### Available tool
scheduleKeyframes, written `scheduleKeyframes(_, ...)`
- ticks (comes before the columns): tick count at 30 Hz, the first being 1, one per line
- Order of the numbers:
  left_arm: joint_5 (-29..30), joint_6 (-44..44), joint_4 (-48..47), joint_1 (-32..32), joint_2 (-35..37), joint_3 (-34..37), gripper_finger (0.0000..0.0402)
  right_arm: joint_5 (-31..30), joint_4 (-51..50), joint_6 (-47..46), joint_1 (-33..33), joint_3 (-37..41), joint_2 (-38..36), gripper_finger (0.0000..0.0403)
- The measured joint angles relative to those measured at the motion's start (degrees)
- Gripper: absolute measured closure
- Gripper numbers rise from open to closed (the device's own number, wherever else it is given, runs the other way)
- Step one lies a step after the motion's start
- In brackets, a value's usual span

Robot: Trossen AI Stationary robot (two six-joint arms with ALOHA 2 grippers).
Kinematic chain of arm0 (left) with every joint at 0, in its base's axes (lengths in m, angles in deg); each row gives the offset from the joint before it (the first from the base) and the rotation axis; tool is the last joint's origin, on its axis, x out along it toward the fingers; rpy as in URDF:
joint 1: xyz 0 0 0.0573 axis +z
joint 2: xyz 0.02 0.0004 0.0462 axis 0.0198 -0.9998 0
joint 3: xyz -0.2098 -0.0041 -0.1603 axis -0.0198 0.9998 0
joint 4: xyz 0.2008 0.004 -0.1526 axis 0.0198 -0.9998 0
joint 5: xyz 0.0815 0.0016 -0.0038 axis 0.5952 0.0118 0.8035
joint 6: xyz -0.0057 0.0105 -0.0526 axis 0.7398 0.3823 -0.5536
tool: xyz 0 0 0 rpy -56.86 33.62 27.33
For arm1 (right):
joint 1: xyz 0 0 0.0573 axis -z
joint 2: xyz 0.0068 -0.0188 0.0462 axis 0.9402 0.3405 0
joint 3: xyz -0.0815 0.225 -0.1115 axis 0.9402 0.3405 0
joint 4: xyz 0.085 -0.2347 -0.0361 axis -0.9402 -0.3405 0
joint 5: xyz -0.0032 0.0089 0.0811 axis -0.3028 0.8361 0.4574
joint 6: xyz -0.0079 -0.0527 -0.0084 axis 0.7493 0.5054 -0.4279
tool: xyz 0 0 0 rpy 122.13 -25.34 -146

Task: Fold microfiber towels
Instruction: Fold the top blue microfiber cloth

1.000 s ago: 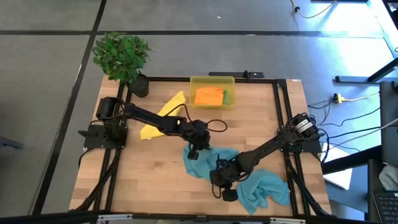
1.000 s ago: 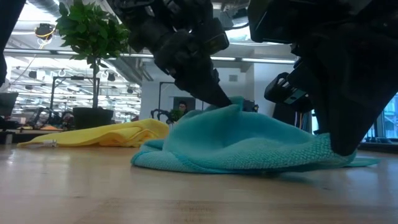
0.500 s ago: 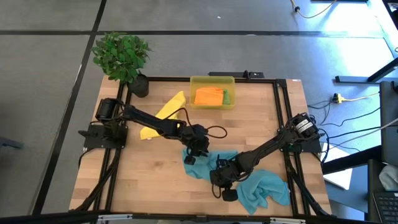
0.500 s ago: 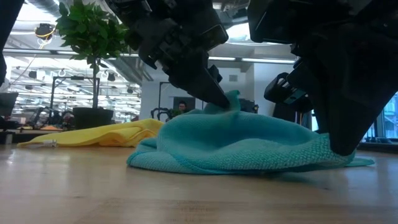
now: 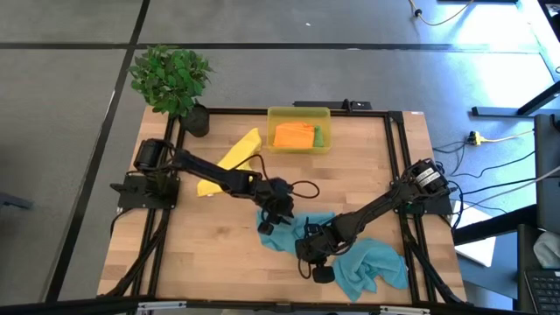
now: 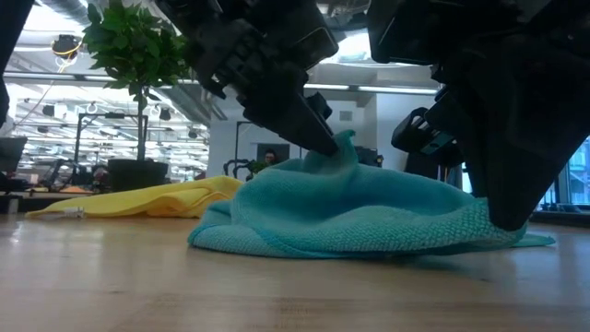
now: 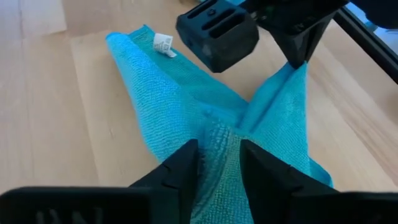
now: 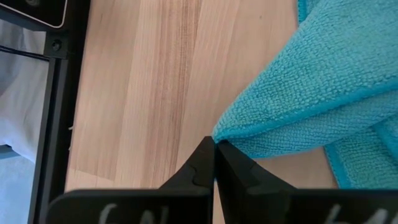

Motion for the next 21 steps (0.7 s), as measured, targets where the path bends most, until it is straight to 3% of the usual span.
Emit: scheduleKeyframes(21,2.89,5.20,1.50,-1.87,0.00,-0.02,0.0281,-0.02,0.00,0.00,0.02,0.00,0.00,0.0392)
